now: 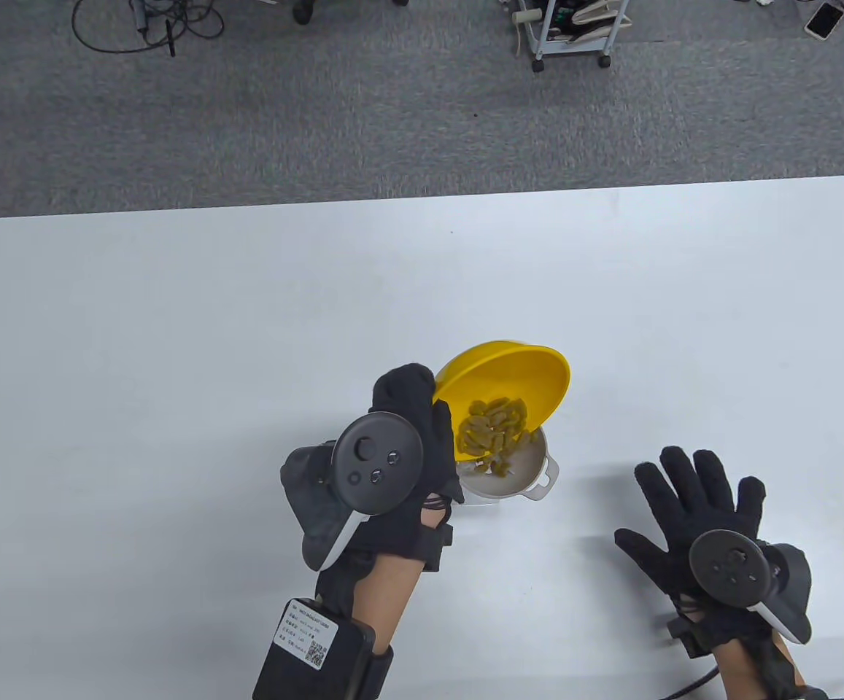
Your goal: Transfer raisins through funnel into coffee jar
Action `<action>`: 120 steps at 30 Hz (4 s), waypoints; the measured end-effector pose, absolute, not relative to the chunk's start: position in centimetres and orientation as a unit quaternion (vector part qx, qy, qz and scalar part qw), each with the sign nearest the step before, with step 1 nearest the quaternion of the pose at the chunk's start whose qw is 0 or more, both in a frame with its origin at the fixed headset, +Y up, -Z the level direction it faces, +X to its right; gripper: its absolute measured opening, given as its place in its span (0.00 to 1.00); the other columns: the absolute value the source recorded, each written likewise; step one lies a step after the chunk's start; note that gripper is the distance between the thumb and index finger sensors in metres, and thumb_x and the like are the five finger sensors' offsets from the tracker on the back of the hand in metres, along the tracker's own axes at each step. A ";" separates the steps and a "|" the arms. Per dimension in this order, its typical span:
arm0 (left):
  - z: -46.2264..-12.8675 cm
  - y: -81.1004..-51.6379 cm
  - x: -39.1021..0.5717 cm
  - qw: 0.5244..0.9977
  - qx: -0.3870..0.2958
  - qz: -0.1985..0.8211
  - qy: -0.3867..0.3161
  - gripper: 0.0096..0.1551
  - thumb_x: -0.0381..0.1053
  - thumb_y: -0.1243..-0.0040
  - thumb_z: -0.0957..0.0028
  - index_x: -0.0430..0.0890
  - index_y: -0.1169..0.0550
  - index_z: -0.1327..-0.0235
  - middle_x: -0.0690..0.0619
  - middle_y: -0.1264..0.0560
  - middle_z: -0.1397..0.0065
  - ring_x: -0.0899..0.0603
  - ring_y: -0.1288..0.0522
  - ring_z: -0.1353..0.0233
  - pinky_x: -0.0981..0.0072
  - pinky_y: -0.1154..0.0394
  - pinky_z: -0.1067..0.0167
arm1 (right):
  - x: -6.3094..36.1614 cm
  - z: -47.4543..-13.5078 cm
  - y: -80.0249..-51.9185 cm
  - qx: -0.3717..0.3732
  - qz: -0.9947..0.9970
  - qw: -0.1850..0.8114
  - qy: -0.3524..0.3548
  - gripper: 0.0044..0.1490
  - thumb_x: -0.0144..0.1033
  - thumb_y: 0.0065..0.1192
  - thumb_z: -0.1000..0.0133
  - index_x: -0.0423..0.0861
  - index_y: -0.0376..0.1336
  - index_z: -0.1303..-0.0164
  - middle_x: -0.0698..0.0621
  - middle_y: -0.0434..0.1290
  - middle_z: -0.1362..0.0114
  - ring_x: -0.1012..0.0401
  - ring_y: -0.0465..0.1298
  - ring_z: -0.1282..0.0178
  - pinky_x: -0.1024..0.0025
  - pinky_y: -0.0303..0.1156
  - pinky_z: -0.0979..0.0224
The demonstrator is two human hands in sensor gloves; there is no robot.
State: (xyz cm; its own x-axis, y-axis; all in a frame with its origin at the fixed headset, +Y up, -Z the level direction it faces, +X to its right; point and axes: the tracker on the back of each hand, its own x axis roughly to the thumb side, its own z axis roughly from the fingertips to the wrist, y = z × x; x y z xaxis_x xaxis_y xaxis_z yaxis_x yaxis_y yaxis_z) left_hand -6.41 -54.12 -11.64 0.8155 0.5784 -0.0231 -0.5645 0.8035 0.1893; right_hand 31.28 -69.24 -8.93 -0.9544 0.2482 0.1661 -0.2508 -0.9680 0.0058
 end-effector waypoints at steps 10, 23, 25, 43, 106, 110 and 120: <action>-11.6 -54.3 -6.2 0.950 0.095 0.296 0.030 0.21 0.50 0.31 0.47 0.52 0.30 0.46 0.50 0.22 0.32 0.42 0.06 0.55 0.61 0.06 0.59 | 31.3 -8.9 -69.2 0.083 0.988 0.131 -0.007 0.53 0.66 0.73 0.57 0.57 0.59 0.22 0.49 0.55 0.10 0.41 0.51 0.12 0.23 0.39 0.23; -11.3 -54.1 -6.5 0.946 0.112 0.303 0.015 0.20 0.49 0.31 0.47 0.52 0.29 0.47 0.49 0.24 0.29 0.42 0.07 0.51 0.61 0.06 0.55 | 31.3 -9.0 -69.2 0.084 0.988 0.131 -0.004 0.53 0.66 0.73 0.57 0.57 0.59 0.21 0.49 0.55 0.10 0.41 0.51 0.12 0.23 0.39 0.23; -11.2 -54.0 -6.7 0.945 0.113 0.307 0.016 0.20 0.49 0.31 0.47 0.52 0.29 0.47 0.49 0.24 0.29 0.42 0.07 0.51 0.61 0.06 0.55 | 31.3 -9.0 -69.2 0.084 0.988 0.132 -0.003 0.53 0.66 0.73 0.57 0.57 0.59 0.21 0.48 0.55 0.11 0.41 0.51 0.12 0.23 0.39 0.23; -9.6 -55.2 -19.1 0.883 0.141 0.422 0.151 0.31 0.50 0.32 0.46 0.51 0.34 0.33 0.44 0.23 0.30 0.46 0.05 0.60 0.67 0.05 0.64 | 31.5 -9.1 -69.2 0.078 0.986 0.147 0.002 0.53 0.66 0.73 0.56 0.57 0.59 0.22 0.48 0.55 0.11 0.42 0.51 0.12 0.23 0.40 0.23; -7.9 -71.6 -23.6 0.873 0.004 0.352 0.337 0.49 0.64 0.39 0.46 0.48 0.50 0.23 0.37 0.48 0.20 0.32 0.29 0.29 0.47 0.25 0.34 | 32.3 -9.3 -69.0 0.070 0.980 0.186 0.020 0.52 0.65 0.73 0.56 0.56 0.60 0.22 0.46 0.56 0.11 0.41 0.54 0.13 0.24 0.45 0.22; -8.6 -67.6 -22.3 0.909 0.091 0.314 0.259 0.48 0.64 0.37 0.46 0.50 0.47 0.23 0.42 0.46 0.20 0.35 0.35 0.26 0.48 0.30 0.30 | 32.5 -9.3 -69.0 0.066 0.978 0.196 0.025 0.52 0.65 0.73 0.56 0.55 0.60 0.22 0.46 0.56 0.11 0.41 0.55 0.13 0.25 0.46 0.22; -11.2 -58.8 -14.0 0.948 0.105 0.296 0.057 0.47 0.67 0.32 0.49 0.56 0.42 0.21 0.47 0.38 0.18 0.36 0.32 0.23 0.43 0.30 0.28 | 32.7 -9.2 -68.9 0.064 0.976 0.206 0.023 0.52 0.65 0.73 0.56 0.55 0.61 0.22 0.46 0.57 0.12 0.41 0.56 0.13 0.25 0.47 0.22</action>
